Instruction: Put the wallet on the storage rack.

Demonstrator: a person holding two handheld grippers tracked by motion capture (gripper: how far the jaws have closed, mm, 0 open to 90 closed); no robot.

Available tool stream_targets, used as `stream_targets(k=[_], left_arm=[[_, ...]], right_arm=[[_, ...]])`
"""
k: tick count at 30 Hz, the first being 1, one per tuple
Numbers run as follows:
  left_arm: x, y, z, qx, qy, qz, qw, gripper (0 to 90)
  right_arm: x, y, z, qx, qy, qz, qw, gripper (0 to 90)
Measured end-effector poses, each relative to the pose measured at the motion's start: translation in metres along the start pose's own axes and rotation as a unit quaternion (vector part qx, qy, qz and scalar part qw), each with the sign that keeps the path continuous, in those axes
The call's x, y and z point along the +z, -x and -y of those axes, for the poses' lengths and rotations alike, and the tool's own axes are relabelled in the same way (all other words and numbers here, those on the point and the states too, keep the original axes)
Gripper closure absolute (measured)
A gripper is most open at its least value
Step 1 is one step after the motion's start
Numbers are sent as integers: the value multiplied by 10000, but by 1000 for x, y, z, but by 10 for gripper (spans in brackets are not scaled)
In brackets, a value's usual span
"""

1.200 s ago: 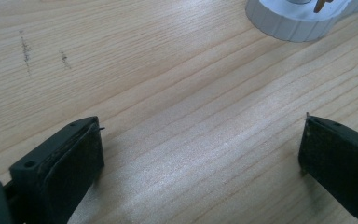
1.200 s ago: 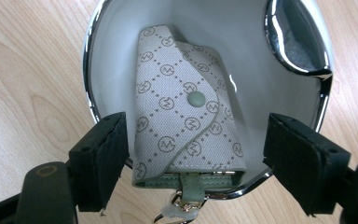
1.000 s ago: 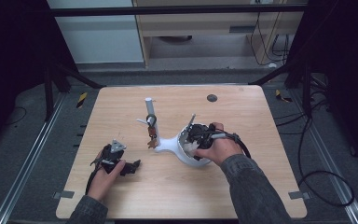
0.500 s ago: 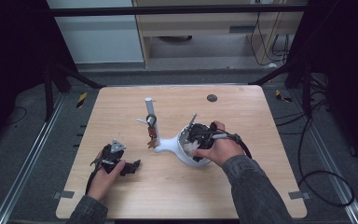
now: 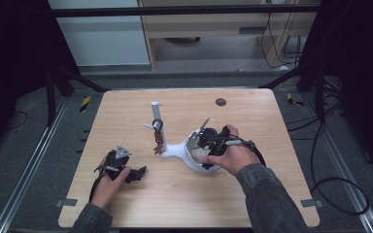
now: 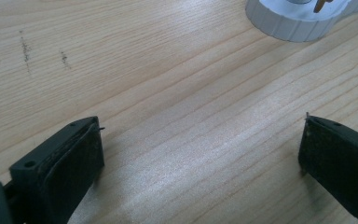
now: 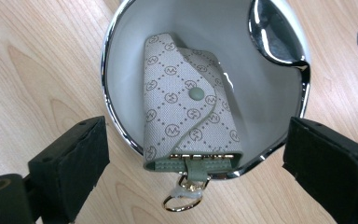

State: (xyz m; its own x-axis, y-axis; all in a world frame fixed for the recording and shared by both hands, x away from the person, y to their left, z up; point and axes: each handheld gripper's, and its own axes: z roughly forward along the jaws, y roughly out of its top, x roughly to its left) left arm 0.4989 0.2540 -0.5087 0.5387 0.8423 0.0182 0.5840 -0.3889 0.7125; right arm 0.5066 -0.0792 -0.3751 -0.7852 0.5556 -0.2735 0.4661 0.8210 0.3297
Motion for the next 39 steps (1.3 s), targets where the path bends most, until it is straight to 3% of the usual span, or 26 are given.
stream_targets(k=[13, 23, 34, 36, 39], left_arm=[[0, 0, 0, -1, -2, 3, 10000, 0], [0, 0, 0, -1, 2, 1, 10000, 0], [0, 0, 0, -3, -7, 2, 10000, 0], [0, 0, 0, -16, 4, 2, 10000, 0], [0, 0, 0, 8, -16, 3, 10000, 0]], right_arm=[[-16, 11, 17, 322, 284, 21, 9991, 54], [-30, 23, 33, 594, 684, 127, 9958, 55], [-37, 41, 53, 939, 1151, 512, 9876, 77], [-39, 45, 60, 1124, 1287, 635, 9833, 82], [-39, 47, 62, 1156, 1311, 659, 9824, 82]])
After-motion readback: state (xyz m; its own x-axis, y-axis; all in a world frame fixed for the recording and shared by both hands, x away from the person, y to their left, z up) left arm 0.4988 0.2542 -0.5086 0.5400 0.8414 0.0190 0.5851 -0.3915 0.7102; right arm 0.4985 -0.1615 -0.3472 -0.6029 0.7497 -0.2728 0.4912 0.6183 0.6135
